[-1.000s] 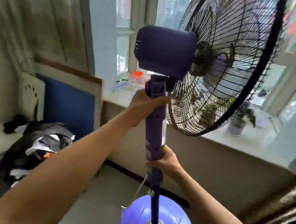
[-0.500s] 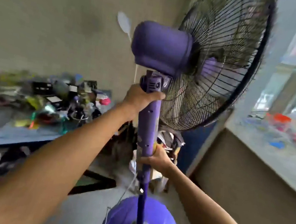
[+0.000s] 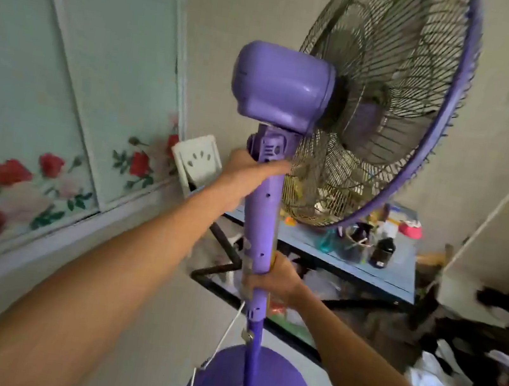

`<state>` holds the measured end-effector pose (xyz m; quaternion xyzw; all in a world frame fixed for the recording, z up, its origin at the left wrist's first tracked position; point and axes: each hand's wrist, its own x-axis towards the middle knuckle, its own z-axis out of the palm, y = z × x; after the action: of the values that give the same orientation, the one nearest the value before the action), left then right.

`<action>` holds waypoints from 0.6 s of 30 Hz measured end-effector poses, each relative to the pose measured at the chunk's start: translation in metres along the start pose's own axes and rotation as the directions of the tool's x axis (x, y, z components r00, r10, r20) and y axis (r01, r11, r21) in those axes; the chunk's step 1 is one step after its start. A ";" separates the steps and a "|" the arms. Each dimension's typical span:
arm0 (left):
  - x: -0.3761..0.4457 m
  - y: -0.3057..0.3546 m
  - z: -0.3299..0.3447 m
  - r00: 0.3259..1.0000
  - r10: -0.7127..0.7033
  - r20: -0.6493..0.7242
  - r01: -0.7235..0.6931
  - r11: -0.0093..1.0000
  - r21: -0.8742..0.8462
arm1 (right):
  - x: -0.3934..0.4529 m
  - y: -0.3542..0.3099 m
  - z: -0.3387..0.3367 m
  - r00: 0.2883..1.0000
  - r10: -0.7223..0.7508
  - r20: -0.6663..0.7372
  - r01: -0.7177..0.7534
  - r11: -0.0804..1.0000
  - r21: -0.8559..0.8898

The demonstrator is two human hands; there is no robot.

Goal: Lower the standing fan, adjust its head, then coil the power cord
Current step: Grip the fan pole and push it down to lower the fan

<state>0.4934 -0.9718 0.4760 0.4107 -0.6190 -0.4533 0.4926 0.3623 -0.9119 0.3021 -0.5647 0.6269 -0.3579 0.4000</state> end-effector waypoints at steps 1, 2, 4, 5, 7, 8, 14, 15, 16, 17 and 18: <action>0.007 -0.005 -0.028 0.999 0.002 -0.039 -0.002 1.000 0.012 | 0.015 -0.014 0.021 0.999 -0.018 0.042 0.018 1.000 -0.007; 0.016 -0.010 -0.058 0.997 -0.007 -0.081 0.009 1.000 0.022 | 0.032 -0.028 0.044 0.997 -0.041 0.072 0.042 0.999 -0.013; 0.030 -0.018 -0.106 0.988 -0.016 -0.154 0.020 1.000 0.024 | 0.061 -0.051 0.081 0.990 -0.069 0.121 0.069 0.998 0.003; 0.041 -0.027 -0.144 0.979 -0.021 -0.200 0.027 0.999 0.031 | 0.081 -0.068 0.112 0.982 -0.088 0.166 0.086 0.996 0.016; 0.053 -0.035 -0.190 0.968 -0.042 -0.249 0.053 0.998 0.036 | 0.107 -0.092 0.151 0.973 -0.096 0.209 0.097 0.995 0.003; 0.061 -0.038 -0.215 0.962 -0.040 -0.271 0.054 0.998 0.041 | 0.122 -0.105 0.172 0.968 -0.099 0.232 0.102 0.995 -0.001; 0.118 -0.061 -0.339 0.922 -0.025 -0.387 0.073 0.991 0.112 | 0.212 -0.167 0.273 0.923 -0.157 0.351 0.167 0.986 0.002; 0.127 -0.064 -0.352 0.921 -0.022 -0.390 0.074 0.990 0.118 | 0.227 -0.174 0.284 0.917 -0.163 0.363 0.176 0.984 -0.003; 0.138 -0.067 -0.365 0.919 -0.015 -0.393 0.072 0.989 0.130 | 0.243 -0.181 0.294 0.913 -0.173 0.369 0.183 0.983 0.006; 0.150 -0.071 -0.377 0.917 -0.004 -0.400 0.064 0.989 0.136 | 0.260 -0.187 0.304 0.910 -0.180 0.374 0.189 0.982 0.014; 0.169 -0.078 -0.394 0.910 0.006 -0.414 0.054 0.990 0.133 | 0.284 -0.193 0.317 0.904 -0.190 0.384 0.194 0.981 0.027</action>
<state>0.8549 -1.2142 0.4815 0.5389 -0.5261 -0.3172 0.5764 0.7187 -1.2135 0.3145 -0.6853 0.4796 -0.2739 0.4747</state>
